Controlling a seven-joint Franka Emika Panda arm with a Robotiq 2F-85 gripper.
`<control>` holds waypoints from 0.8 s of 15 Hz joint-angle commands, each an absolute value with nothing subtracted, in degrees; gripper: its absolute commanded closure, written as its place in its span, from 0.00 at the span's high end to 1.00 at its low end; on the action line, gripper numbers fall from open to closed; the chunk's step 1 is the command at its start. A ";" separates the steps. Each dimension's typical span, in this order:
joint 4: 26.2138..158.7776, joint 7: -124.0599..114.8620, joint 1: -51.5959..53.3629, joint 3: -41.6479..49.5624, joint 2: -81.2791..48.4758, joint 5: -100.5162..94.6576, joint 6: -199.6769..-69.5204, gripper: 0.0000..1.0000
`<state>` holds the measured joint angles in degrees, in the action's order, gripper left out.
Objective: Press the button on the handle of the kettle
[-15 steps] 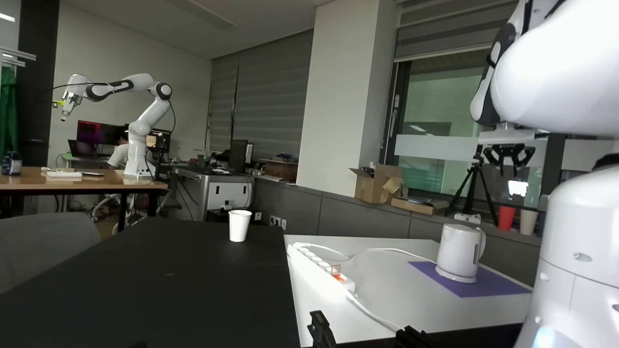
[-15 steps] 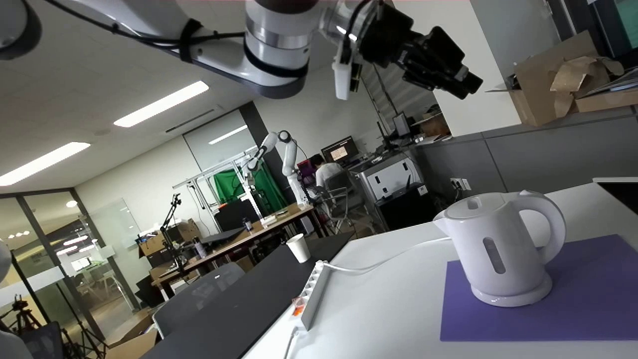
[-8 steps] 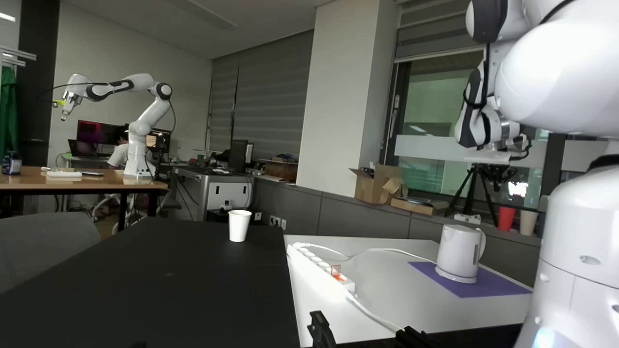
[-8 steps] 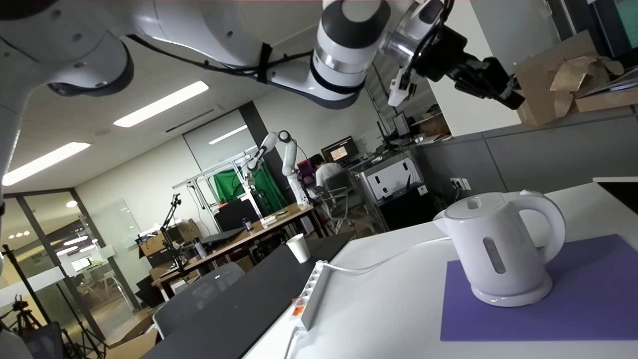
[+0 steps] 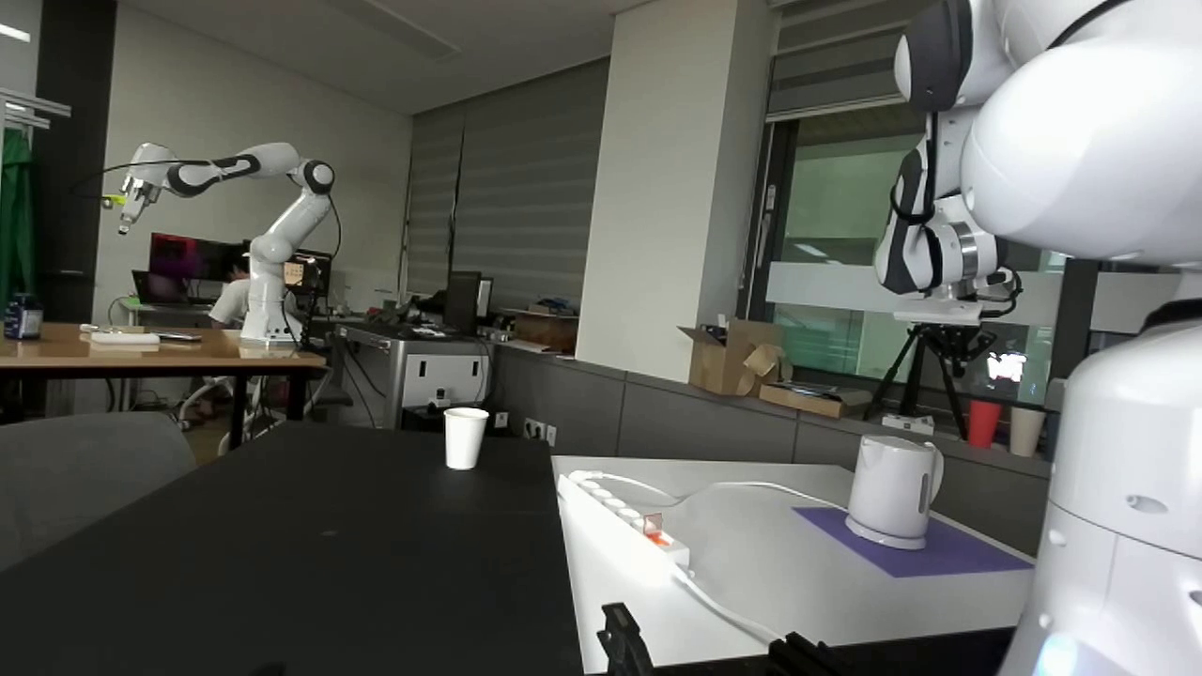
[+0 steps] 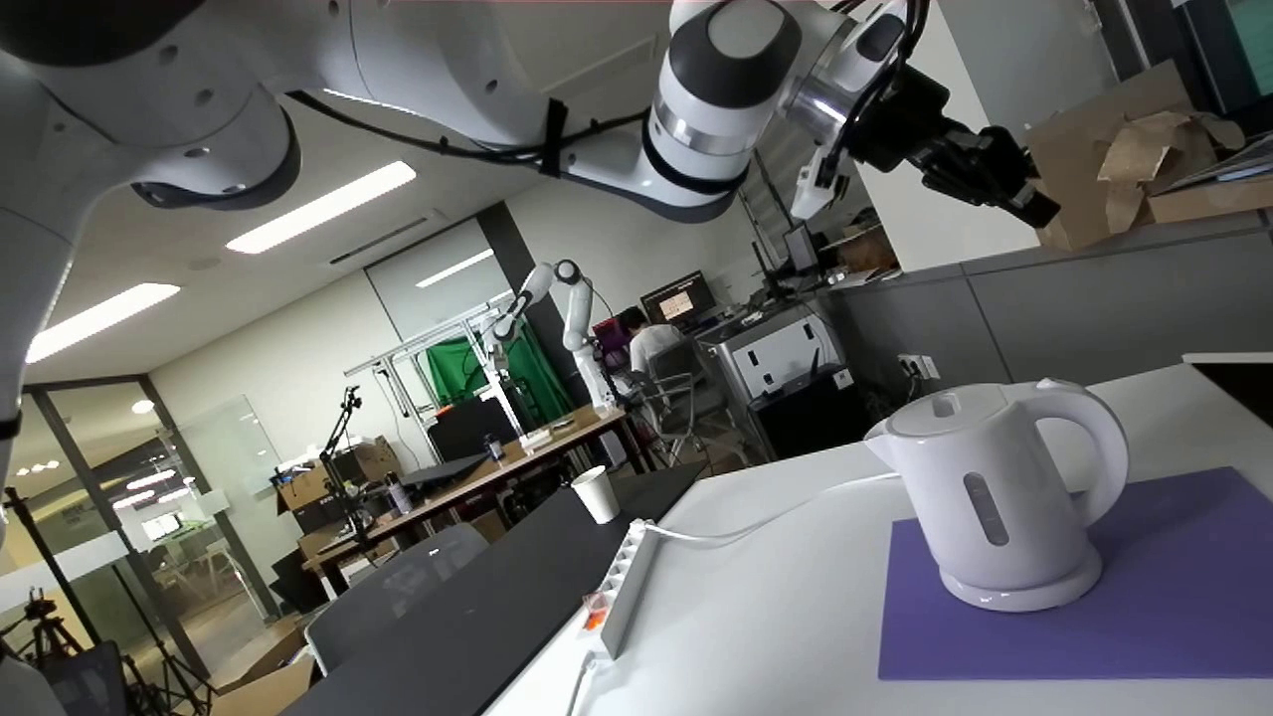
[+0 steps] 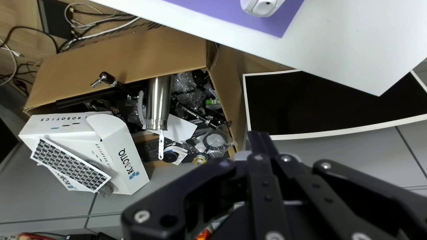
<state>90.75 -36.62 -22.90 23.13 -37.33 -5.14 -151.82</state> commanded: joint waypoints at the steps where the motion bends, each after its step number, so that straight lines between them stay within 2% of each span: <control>1: 90.39 -35.38 -21.71 24.62 -37.86 -3.18 -151.68 0.01; 12: 87.33 -35.27 -22.85 22.26 -45.48 7.12 -151.63 0.00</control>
